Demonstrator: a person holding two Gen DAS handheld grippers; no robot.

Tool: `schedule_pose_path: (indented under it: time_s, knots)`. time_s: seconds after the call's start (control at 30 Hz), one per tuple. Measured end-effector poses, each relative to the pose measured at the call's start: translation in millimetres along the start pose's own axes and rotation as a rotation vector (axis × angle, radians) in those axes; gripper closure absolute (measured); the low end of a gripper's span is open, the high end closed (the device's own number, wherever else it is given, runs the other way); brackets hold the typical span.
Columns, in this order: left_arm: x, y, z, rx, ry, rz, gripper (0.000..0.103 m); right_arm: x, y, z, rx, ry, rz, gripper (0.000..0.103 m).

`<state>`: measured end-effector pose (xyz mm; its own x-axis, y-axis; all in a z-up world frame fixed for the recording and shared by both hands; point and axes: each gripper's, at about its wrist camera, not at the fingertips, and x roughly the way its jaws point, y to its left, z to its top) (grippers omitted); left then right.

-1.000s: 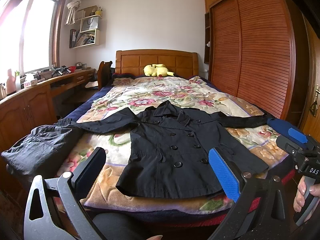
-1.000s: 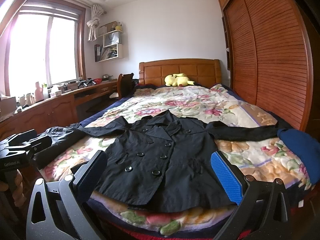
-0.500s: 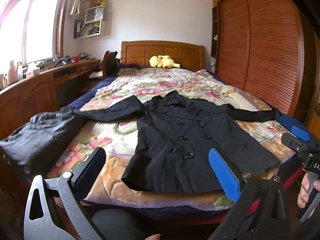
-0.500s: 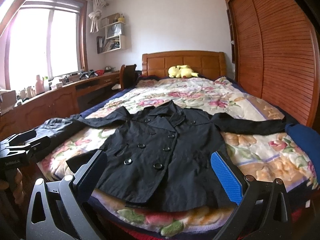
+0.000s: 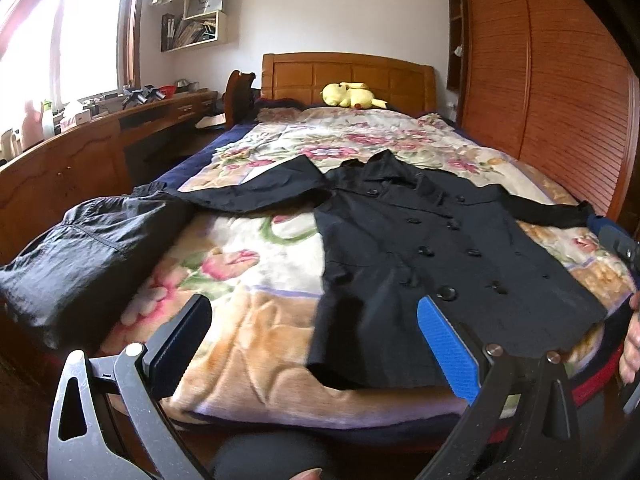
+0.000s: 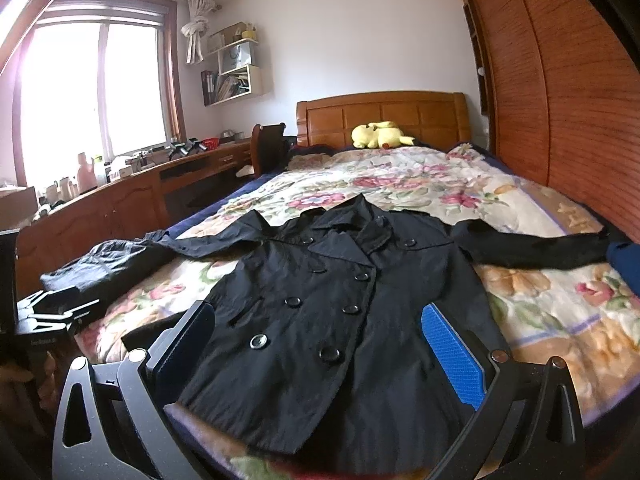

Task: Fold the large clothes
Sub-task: 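Move the left gripper down to the coat sleeve nearest it, fingers open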

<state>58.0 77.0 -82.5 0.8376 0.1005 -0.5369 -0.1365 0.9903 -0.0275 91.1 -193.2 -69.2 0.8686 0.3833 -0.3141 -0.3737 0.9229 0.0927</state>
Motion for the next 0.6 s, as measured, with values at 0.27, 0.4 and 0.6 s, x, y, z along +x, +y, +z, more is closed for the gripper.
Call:
schedule_pose_path:
  time_s: [0.27,0.4,0.6]
  knots:
    - [37.4,26.8,5.2,0.006,0.036,0.005,0.000,45.8,-3.9,16.3,-0.035,-0.018,-0.002,0.000]
    - [61.7,41.4,13.4,-0.002,0.060,0.001,0.000,77.9,6.7,20.7,-0.085,-0.004,0.012,0.000]
    - [90.1,58.2,32.3,0.000,0.084,0.012,0.000,126.0,22.2,29.5,-0.134,0.050,0.053,0.000]
